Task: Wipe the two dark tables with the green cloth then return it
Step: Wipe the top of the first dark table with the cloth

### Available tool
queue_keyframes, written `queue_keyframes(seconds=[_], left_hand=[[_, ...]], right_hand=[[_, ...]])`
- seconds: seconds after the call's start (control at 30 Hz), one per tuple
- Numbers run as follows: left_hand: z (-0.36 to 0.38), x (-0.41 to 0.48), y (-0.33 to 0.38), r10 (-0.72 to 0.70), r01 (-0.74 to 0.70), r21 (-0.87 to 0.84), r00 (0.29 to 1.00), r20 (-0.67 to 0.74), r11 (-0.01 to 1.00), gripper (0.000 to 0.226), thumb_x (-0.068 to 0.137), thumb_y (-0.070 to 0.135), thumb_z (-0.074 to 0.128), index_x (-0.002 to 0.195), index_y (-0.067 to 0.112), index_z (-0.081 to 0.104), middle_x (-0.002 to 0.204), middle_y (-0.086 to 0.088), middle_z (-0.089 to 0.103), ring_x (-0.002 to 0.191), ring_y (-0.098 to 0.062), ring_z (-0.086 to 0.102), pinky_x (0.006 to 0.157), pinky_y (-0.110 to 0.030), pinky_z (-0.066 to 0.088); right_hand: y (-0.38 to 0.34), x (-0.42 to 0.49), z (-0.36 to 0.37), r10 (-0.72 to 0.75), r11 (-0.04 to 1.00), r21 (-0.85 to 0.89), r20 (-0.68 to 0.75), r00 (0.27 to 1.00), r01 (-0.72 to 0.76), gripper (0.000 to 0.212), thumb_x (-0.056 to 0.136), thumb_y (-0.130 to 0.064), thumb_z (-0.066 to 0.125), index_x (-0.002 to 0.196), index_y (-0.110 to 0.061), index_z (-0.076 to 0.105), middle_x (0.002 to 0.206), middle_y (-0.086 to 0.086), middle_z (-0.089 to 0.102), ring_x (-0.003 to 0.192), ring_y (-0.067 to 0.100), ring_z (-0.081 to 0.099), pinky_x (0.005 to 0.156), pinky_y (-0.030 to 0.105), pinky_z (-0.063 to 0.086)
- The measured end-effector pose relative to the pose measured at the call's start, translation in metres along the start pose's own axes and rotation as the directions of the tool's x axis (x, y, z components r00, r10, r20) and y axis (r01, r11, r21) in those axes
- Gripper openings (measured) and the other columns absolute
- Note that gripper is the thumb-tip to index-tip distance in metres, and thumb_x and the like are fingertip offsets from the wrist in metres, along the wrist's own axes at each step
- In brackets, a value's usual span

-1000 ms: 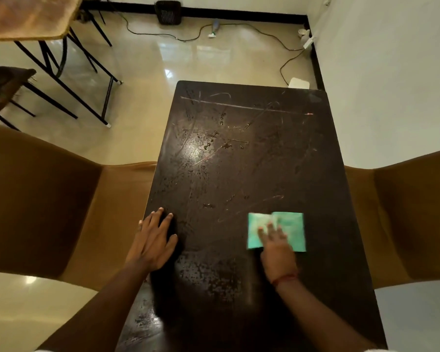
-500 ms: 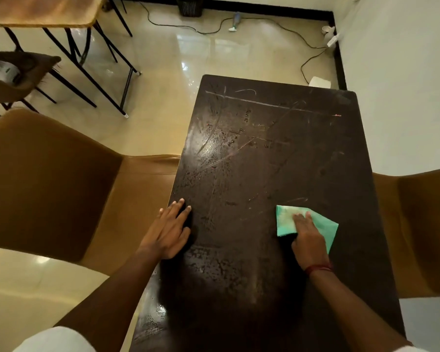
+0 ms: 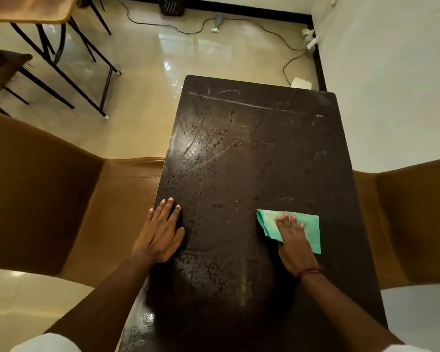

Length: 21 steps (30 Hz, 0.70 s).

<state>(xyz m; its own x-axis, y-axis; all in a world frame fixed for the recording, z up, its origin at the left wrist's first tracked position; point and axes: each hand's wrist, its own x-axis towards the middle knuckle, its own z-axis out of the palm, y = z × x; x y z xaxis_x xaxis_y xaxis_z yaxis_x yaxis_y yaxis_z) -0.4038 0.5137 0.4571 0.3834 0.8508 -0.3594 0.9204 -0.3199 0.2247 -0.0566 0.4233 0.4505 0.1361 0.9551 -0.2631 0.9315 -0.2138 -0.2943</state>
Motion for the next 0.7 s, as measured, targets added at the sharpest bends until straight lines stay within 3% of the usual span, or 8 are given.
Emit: queue_keyframes(seconds=[0.2, 0.3, 0.4, 0.43, 0.5, 0.57, 0.6, 0.7], left_hand=[[-0.005, 0.000, -0.005, 0.018, -0.018, 0.030, 1.000, 0.000, 0.999, 0.082, 0.086, 0.055, 0.002, 0.154, 0.013, 0.018, 0.163, -0.010, 0.010, 0.150, -0.025, 0.009, 0.120, -0.043, 0.000], [-0.008, -0.001, -0.002, -0.010, 0.010, 0.009, 0.999, 0.038, 1.000, 0.083, 0.084, 0.056, 0.002, 0.154, 0.013, 0.018, 0.163, -0.009, 0.010, 0.150, -0.024, 0.009, 0.121, -0.045, 0.002], [-0.012, 0.004, -0.002, -0.020, 0.021, -0.012, 0.997, 0.070, 1.000, 0.072, 0.094, 0.052, 0.015, 0.154, 0.013, 0.020, 0.163, -0.009, 0.011, 0.150, -0.025, 0.009, 0.121, -0.046, 0.006], [-0.015, 0.007, -0.003, -0.010, 0.011, -0.007, 0.997, 0.081, 1.000, 0.071, 0.094, 0.050, 0.016, 0.154, 0.013, 0.021, 0.163, -0.009, 0.012, 0.149, -0.026, 0.011, 0.121, -0.046, 0.007], [-0.020, 0.010, -0.006, 0.009, -0.008, -0.013, 0.995, 0.097, 1.000, 0.074, 0.090, 0.050, 0.014, 0.153, 0.012, 0.025, 0.162, -0.011, 0.016, 0.148, -0.027, 0.016, 0.120, -0.045, 0.013], [-0.020, 0.013, -0.013, 0.038, -0.036, -0.019, 0.994, 0.106, 0.999, 0.068, 0.093, 0.045, 0.024, 0.152, 0.012, 0.027, 0.161, -0.012, 0.018, 0.147, -0.028, 0.019, 0.120, -0.042, 0.018], [-0.020, 0.013, -0.015, 0.061, -0.060, -0.013, 0.992, 0.112, 0.998, 0.064, 0.096, 0.040, 0.032, 0.152, 0.012, 0.025, 0.161, -0.012, 0.018, 0.146, -0.028, 0.020, 0.120, -0.040, 0.020], [-0.024, 0.014, -0.023, 0.118, -0.116, -0.023, 0.984, 0.136, 0.993, 0.062, 0.097, 0.029, 0.043, 0.154, 0.014, 0.023, 0.162, -0.010, 0.016, 0.146, -0.028, 0.020, 0.118, -0.035, 0.021]], right_hand=[[-0.042, 0.008, 0.017, 0.246, 0.963, 0.144, -0.109, 0.963, -0.229, 0.066, 0.083, 0.001, 0.050, 0.144, -0.008, 0.028, 0.153, 0.016, 0.019, 0.142, 0.036, 0.008, 0.117, 0.043, 0.002], [-0.068, -0.007, 0.038, -0.040, 0.994, 0.096, -0.060, 0.997, 0.045, 0.071, 0.073, 0.005, 0.057, 0.140, -0.006, 0.035, 0.149, 0.016, 0.029, 0.141, 0.032, 0.017, 0.118, 0.037, -0.005], [-0.026, -0.006, 0.026, -0.307, 0.951, -0.055, -0.037, 0.951, 0.305, 0.071, 0.064, 0.008, 0.060, 0.133, -0.003, 0.045, 0.139, 0.016, 0.044, 0.129, 0.035, 0.041, 0.116, 0.031, 0.005], [-0.019, -0.002, 0.021, -0.260, 0.965, -0.054, -0.067, 0.963, 0.256, 0.068, 0.065, 0.009, 0.058, 0.132, -0.001, 0.046, 0.138, 0.015, 0.045, 0.126, 0.036, 0.046, 0.116, 0.033, 0.012], [-0.037, 0.009, 0.021, 0.070, 0.995, 0.084, -0.141, 0.987, -0.059, 0.066, 0.068, 0.011, 0.057, 0.132, 0.000, 0.046, 0.141, 0.017, 0.043, 0.131, 0.037, 0.041, 0.113, 0.036, 0.017], [-0.088, 0.017, 0.033, 0.294, 0.945, 0.193, -0.149, 0.944, -0.264, 0.064, 0.069, 0.009, 0.058, 0.131, 0.001, 0.047, 0.142, 0.022, 0.041, 0.134, 0.040, 0.033, 0.113, 0.041, 0.015], [-0.109, 0.016, 0.042, 0.240, 0.959, 0.190, -0.147, 0.960, -0.210, 0.066, 0.065, 0.010, 0.061, 0.129, 0.002, 0.049, 0.139, 0.024, 0.043, 0.132, 0.042, 0.035, 0.113, 0.044, 0.015], [-0.122, -0.004, 0.061, -0.232, 0.971, 0.054, -0.017, 0.973, 0.233, 0.077, 0.054, 0.008, 0.069, 0.128, -0.001, 0.051, 0.136, 0.021, 0.048, 0.129, 0.040, 0.039, 0.116, 0.038, 0.006]])
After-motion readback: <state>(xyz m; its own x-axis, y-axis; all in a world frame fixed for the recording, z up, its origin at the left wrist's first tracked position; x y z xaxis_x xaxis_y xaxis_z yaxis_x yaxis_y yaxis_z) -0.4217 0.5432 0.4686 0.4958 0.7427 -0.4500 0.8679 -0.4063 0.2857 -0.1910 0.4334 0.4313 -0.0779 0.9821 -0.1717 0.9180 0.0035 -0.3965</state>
